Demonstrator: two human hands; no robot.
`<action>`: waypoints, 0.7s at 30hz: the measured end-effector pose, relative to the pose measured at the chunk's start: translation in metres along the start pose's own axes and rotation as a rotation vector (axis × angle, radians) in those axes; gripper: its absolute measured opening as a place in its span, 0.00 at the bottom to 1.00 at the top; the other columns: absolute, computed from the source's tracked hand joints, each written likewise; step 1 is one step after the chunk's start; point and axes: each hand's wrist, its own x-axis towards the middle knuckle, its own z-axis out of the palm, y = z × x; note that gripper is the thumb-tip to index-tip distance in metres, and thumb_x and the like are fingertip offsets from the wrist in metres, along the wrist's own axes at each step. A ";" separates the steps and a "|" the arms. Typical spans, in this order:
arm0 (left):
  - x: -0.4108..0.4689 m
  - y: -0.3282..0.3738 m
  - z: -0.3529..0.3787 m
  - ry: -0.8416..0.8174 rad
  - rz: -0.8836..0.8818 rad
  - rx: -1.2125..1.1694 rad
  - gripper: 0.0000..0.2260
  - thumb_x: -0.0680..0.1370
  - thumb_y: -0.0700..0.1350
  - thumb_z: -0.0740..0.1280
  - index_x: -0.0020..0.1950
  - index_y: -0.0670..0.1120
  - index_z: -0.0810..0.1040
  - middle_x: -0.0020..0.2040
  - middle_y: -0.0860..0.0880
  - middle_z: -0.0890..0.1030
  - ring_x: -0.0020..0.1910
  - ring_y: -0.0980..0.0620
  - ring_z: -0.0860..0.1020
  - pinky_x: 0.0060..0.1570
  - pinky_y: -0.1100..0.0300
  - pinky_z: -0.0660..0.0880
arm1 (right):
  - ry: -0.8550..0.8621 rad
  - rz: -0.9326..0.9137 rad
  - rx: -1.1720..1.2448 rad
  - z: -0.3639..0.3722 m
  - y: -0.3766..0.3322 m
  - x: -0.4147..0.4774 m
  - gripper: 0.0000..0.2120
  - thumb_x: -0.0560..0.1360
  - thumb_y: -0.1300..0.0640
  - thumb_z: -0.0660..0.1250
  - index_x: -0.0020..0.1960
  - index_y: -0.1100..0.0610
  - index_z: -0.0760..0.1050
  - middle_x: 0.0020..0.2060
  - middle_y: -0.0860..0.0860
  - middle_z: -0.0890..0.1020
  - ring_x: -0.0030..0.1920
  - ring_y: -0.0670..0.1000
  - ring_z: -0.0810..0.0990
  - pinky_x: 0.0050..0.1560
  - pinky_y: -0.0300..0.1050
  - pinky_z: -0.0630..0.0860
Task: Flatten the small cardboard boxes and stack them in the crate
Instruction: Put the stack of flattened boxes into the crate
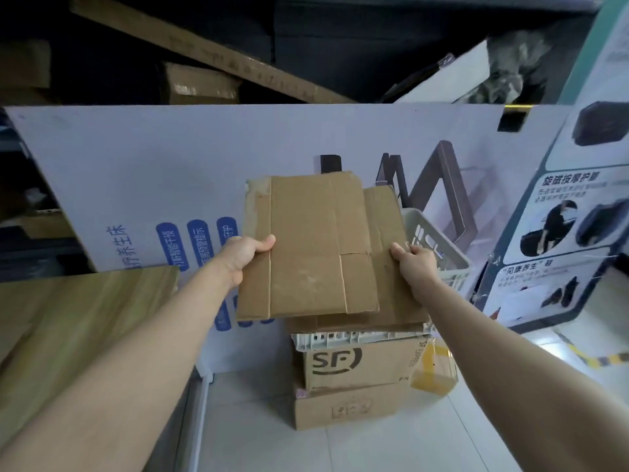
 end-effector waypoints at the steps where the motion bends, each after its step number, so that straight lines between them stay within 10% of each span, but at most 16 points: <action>1: 0.009 0.003 0.011 -0.017 -0.008 0.006 0.10 0.72 0.46 0.73 0.49 0.42 0.80 0.38 0.45 0.85 0.39 0.47 0.83 0.37 0.55 0.77 | 0.004 -0.002 -0.008 -0.001 0.000 0.011 0.11 0.75 0.48 0.66 0.44 0.56 0.78 0.42 0.55 0.83 0.42 0.55 0.79 0.47 0.48 0.76; 5: 0.044 0.011 0.053 -0.033 -0.045 0.023 0.14 0.72 0.46 0.73 0.54 0.41 0.79 0.44 0.43 0.84 0.44 0.44 0.82 0.41 0.52 0.77 | -0.004 0.015 0.029 -0.009 0.004 0.056 0.15 0.77 0.48 0.64 0.55 0.58 0.79 0.42 0.51 0.81 0.43 0.52 0.78 0.46 0.44 0.72; 11: 0.077 0.015 0.108 0.023 -0.108 0.023 0.23 0.71 0.46 0.74 0.62 0.40 0.74 0.47 0.42 0.83 0.44 0.44 0.81 0.39 0.52 0.77 | -0.100 0.057 0.116 -0.021 0.006 0.114 0.13 0.78 0.50 0.63 0.38 0.54 0.79 0.39 0.52 0.81 0.42 0.52 0.77 0.45 0.44 0.73; 15: 0.089 0.011 0.144 0.123 -0.119 -0.066 0.30 0.70 0.46 0.75 0.67 0.41 0.68 0.52 0.41 0.81 0.42 0.44 0.81 0.32 0.54 0.76 | -0.198 0.070 0.072 -0.032 0.004 0.152 0.16 0.77 0.48 0.62 0.48 0.60 0.80 0.45 0.56 0.84 0.48 0.57 0.80 0.56 0.51 0.76; 21: 0.093 -0.001 0.193 0.339 -0.134 -0.170 0.37 0.67 0.43 0.77 0.71 0.43 0.62 0.59 0.43 0.77 0.51 0.42 0.79 0.37 0.51 0.77 | -0.442 0.076 0.105 -0.050 -0.007 0.197 0.17 0.78 0.48 0.61 0.47 0.60 0.81 0.42 0.54 0.83 0.43 0.54 0.81 0.43 0.46 0.77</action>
